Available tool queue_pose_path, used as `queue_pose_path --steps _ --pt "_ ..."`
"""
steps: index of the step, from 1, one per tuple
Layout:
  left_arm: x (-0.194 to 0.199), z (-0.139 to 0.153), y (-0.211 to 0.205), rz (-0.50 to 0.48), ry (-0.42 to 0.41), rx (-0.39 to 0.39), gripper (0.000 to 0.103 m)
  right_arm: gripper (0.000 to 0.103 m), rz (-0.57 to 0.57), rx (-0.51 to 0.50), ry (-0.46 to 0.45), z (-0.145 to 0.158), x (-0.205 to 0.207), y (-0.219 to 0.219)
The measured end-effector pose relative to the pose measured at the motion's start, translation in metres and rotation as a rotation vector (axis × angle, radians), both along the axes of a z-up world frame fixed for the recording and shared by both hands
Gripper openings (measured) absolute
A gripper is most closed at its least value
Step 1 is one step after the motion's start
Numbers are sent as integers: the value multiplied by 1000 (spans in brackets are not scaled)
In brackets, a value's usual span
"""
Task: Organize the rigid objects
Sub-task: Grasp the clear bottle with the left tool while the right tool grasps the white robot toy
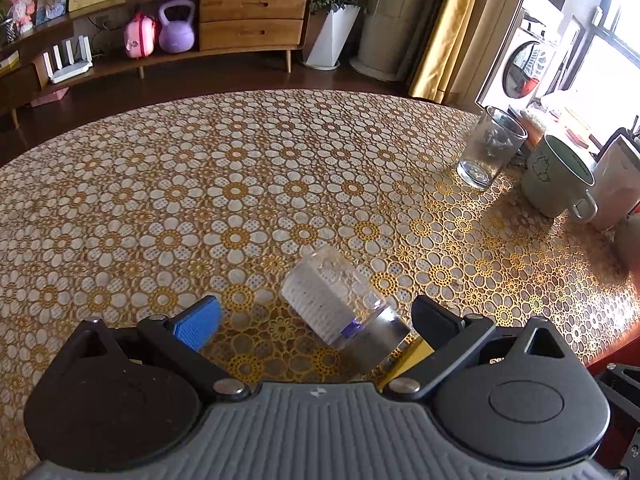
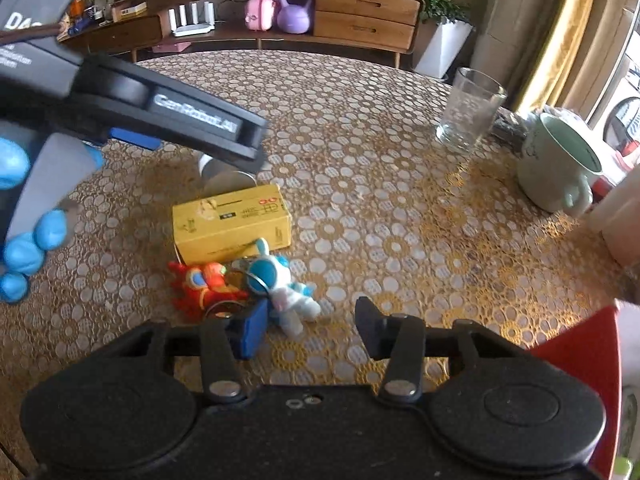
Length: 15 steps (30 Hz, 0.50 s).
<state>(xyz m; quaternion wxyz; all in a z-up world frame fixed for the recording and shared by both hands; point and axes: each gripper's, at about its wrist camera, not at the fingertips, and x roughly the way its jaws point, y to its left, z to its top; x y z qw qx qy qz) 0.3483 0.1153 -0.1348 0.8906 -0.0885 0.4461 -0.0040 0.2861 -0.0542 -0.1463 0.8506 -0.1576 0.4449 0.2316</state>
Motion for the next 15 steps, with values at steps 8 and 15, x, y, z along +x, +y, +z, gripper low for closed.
queue_pose_path --steps 8,15 --pt "8 -8 -9 -14 12 -11 85 29 35 42 19 -3 3 3" --pt "6 -7 -14 -26 3 -26 49 26 31 58 24 -2 1 1"
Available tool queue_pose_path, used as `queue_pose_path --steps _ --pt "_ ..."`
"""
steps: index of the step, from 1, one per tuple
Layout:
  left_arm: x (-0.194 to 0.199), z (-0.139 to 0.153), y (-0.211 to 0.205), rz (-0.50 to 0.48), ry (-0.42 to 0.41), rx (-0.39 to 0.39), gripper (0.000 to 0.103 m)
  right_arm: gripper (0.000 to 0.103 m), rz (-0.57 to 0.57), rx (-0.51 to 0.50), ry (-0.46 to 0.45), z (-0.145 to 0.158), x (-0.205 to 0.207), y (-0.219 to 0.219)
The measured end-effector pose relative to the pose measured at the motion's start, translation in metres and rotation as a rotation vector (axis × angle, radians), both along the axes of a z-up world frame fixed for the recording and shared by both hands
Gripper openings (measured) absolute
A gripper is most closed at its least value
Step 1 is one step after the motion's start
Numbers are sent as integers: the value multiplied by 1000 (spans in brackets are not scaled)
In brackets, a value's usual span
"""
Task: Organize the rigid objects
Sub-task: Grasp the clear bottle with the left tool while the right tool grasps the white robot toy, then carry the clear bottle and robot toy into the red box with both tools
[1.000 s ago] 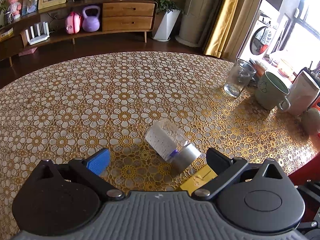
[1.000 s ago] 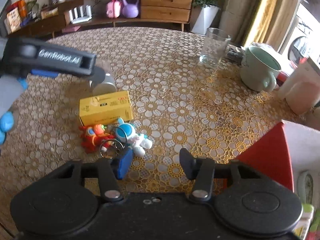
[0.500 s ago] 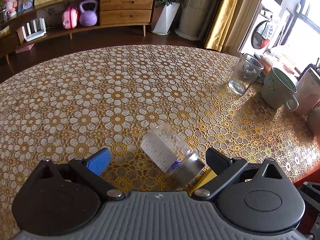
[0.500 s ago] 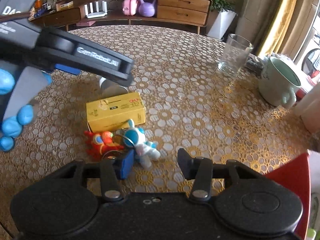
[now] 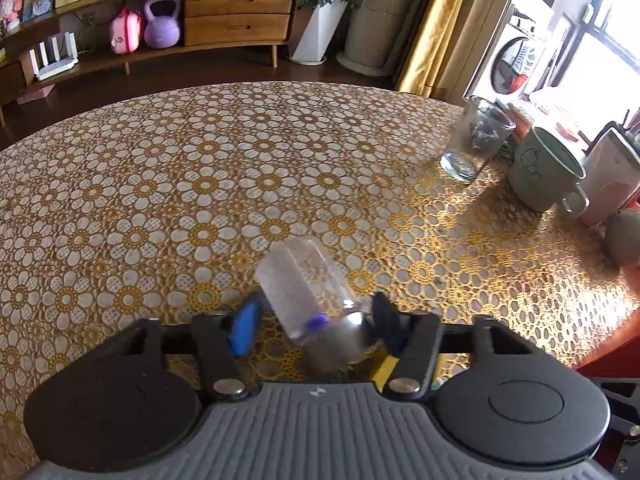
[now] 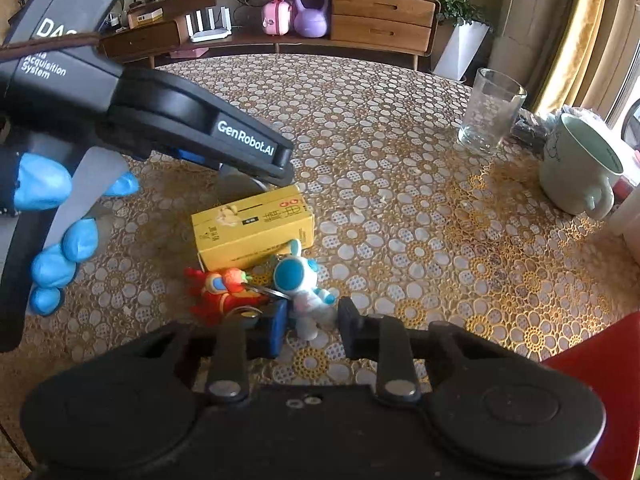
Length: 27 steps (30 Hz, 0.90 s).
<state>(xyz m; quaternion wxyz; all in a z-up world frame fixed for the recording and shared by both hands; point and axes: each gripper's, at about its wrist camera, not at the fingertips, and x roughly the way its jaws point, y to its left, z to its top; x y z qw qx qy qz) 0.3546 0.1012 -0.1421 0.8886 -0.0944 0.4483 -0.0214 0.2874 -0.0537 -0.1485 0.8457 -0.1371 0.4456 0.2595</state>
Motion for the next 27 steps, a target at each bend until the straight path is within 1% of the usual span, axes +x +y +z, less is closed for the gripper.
queue_pose_path --steps 1,3,8,14,18,21,27 --pt "0 1 -1 4 0 9 44 26 -6 0 -2 1 -2 -1" --pt "-2 1 -2 4 -2 21 42 26 -27 10 -3 4 -6 -3" --pt "-9 3 1 27 -3 38 41 25 -66 54 -23 15 -23 -18" --pt "-26 13 4 38 -13 24 41 25 -126 134 -33 36 -45 -45" --pt "-42 27 2 29 -22 20 41 25 -148 175 -40 51 -58 -62" --pt "-56 43 1 25 -32 -5 41 25 -152 202 -54 66 -69 -71" --pt "-90 79 -11 -25 -62 -2 41 25 -151 250 -98 98 -93 -92"
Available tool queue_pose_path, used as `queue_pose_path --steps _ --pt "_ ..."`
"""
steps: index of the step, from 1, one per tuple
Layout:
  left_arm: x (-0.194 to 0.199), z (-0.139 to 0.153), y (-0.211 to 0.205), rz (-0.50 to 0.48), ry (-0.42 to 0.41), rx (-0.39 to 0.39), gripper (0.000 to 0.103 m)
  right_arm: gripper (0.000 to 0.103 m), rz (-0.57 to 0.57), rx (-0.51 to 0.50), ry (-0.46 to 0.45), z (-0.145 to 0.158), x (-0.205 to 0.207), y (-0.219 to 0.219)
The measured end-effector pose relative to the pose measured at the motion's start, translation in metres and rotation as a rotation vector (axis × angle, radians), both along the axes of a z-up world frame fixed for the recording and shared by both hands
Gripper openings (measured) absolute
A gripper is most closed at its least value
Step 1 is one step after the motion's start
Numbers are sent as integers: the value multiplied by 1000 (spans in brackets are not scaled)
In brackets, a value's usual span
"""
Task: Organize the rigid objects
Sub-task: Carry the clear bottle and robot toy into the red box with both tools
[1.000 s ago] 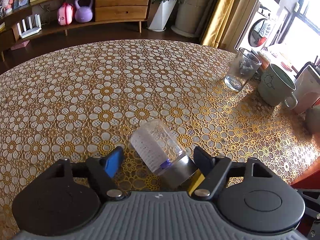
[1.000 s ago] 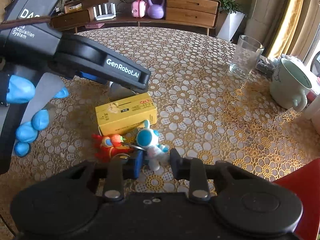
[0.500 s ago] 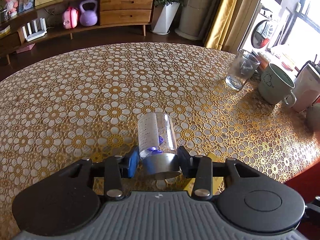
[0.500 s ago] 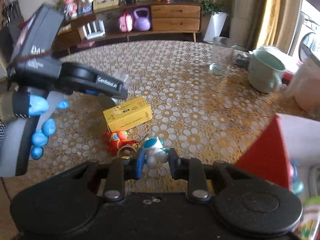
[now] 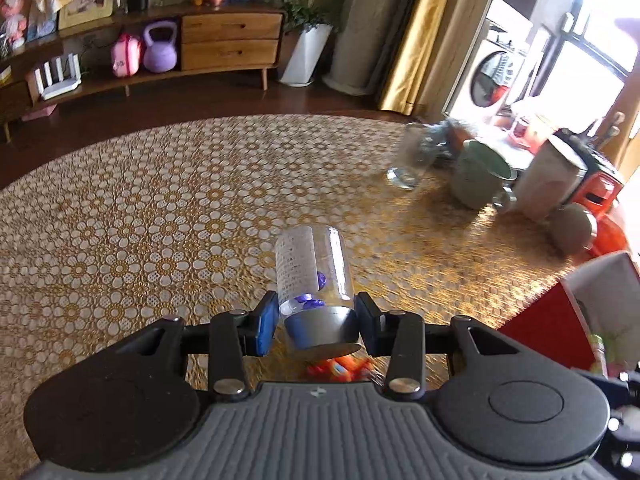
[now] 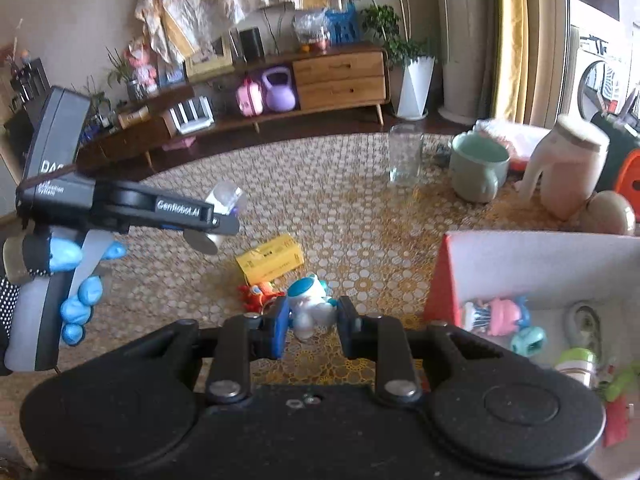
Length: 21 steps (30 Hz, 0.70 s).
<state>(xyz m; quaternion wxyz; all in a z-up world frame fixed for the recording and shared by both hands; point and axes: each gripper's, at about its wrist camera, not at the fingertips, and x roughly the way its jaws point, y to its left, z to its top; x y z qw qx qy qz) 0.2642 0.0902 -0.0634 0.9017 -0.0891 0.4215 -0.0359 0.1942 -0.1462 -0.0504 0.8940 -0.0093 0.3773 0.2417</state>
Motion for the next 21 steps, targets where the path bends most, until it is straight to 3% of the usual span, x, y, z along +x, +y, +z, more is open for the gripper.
queue_pose_path --steps 10,21 --pt "-51 53 -51 -109 -41 6 41 25 -60 44 -70 41 -31 -51" --pt "-87 80 -132 -235 -56 1 41 17 -136 61 -97 56 -44 -115"
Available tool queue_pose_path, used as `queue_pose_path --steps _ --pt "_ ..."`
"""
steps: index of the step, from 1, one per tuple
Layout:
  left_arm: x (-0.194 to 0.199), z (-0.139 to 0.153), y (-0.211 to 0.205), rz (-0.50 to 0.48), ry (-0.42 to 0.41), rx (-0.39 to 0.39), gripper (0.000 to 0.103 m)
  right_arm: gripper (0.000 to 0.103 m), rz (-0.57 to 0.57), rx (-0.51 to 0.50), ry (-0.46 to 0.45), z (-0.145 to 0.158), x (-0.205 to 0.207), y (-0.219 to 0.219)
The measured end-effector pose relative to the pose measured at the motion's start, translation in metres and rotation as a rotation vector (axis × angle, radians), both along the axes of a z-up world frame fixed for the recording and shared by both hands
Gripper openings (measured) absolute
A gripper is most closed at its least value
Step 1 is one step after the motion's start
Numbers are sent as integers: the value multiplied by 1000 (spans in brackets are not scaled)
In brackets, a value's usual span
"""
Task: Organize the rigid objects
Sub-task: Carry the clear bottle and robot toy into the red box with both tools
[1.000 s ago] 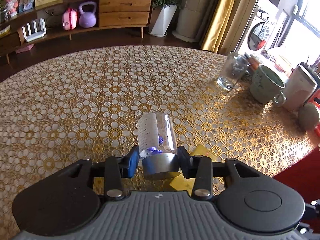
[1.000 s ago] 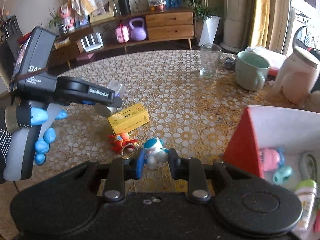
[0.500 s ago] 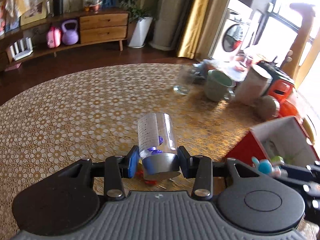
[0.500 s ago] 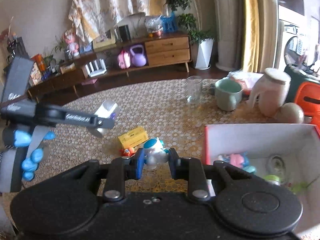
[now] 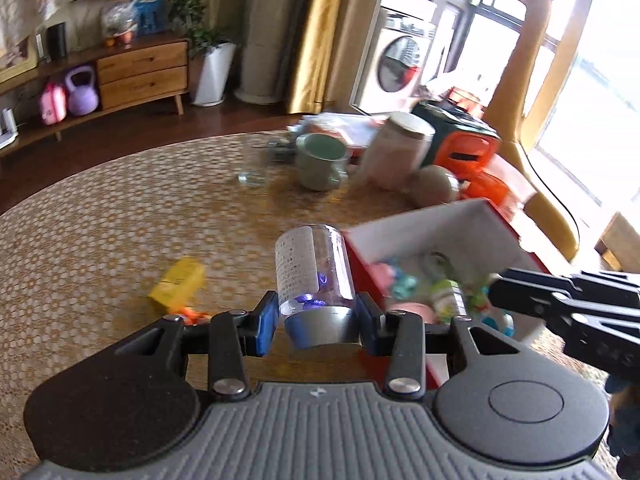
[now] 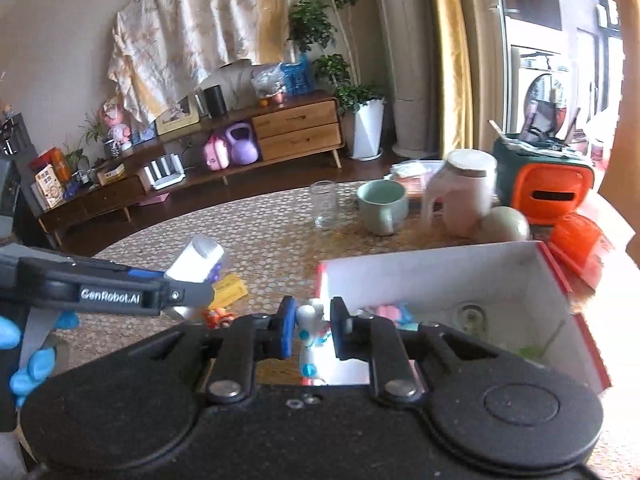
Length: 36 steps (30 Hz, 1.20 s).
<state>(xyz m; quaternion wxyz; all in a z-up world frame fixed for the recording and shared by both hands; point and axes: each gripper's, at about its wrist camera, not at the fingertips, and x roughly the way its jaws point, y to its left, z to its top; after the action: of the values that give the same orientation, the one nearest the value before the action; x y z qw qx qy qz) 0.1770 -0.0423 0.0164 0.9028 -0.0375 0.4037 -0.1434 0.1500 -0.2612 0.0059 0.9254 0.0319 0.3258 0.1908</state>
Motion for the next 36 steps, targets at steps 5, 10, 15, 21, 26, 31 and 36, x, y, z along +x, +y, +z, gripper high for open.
queue_pose_path --steps 5,10,15,21,26,31,36 --pt "-8 -1 -45 -64 7 9 41 10 -51 6 9 -6 1 -30" --pt "-12 -14 -83 -121 38 24 41 10 -104 6 30 -19 10 -57" --pt "-2 -34 -115 -150 80 54 41 10 -150 20 68 -38 17 -82" --pt "20 -59 -144 -158 135 96 41 10 -176 21 107 -57 21 -106" --pt "39 -78 -161 -158 169 129 41 10 -174 24 144 -71 28 -116" --pt "57 -92 -173 -153 194 151 41 10 -150 11 186 -85 31 -116" --pt "73 -102 -187 -157 207 184 41 10 -138 6 215 -96 35 -114"
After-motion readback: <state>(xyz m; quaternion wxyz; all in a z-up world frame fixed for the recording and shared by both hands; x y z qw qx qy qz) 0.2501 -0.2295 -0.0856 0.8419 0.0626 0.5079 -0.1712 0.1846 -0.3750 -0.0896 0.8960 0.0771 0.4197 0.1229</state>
